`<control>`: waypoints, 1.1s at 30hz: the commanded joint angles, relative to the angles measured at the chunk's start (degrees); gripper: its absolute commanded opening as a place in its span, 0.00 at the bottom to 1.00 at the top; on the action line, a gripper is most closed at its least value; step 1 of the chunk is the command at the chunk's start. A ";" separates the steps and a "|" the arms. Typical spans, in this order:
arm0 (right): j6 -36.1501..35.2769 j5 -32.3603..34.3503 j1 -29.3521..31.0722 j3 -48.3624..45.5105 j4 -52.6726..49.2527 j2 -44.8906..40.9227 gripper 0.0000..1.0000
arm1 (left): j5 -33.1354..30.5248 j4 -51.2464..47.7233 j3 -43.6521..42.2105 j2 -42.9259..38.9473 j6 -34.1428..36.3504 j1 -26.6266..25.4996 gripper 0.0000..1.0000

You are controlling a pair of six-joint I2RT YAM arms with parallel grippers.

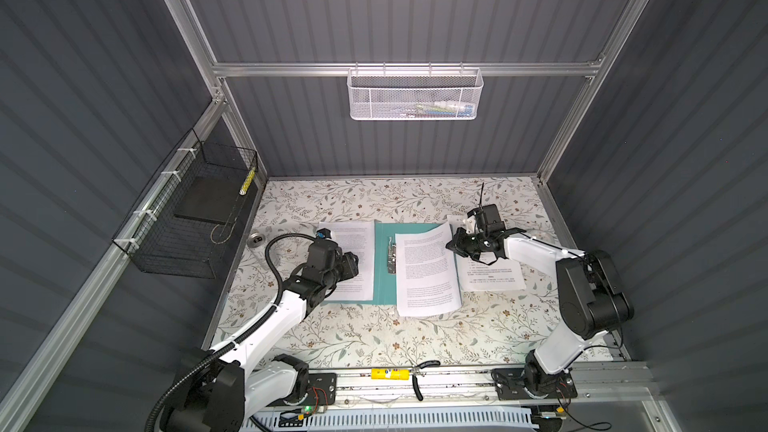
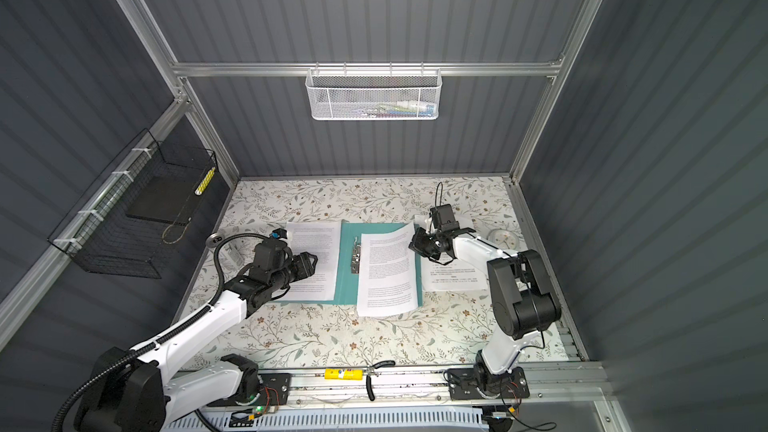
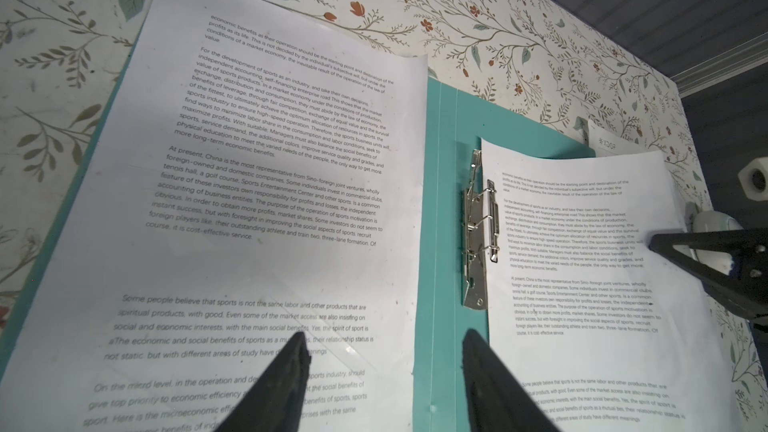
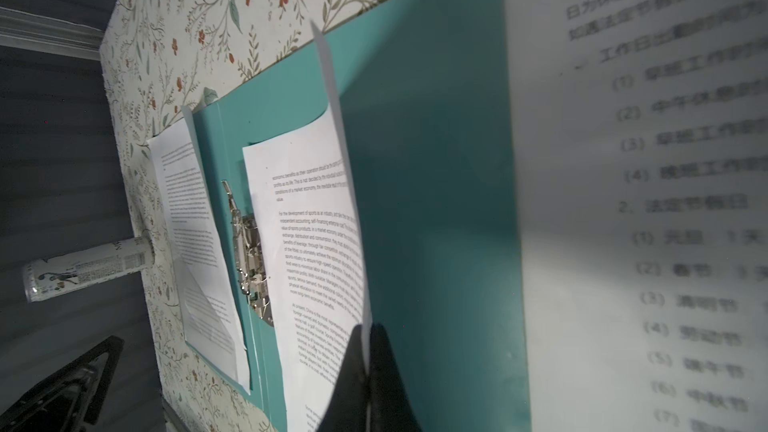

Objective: Put the files into the folder
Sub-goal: 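Lift the sheet with the right gripper and carry it over the teal folder, then lower the printed sheet onto the folder beside the metal clip with the right gripper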

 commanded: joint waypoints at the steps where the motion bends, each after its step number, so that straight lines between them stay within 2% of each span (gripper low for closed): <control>1: -1.14 1.29 -0.21 1.81 0.10 1.68 0.00 | 0.07 -0.44 -0.78 -0.33 1.19 0.33 0.60; 14: 1.27 1.37 -0.27 6.33 1.72 5.05 0.00 | 0.15 -0.26 -1.40 -0.54 0.79 0.39 0.60; 33: 0.34 -1.94 -0.18 8.77 3.00 9.61 0.00 | 0.31 0.27 -1.38 0.63 0.55 0.39 0.60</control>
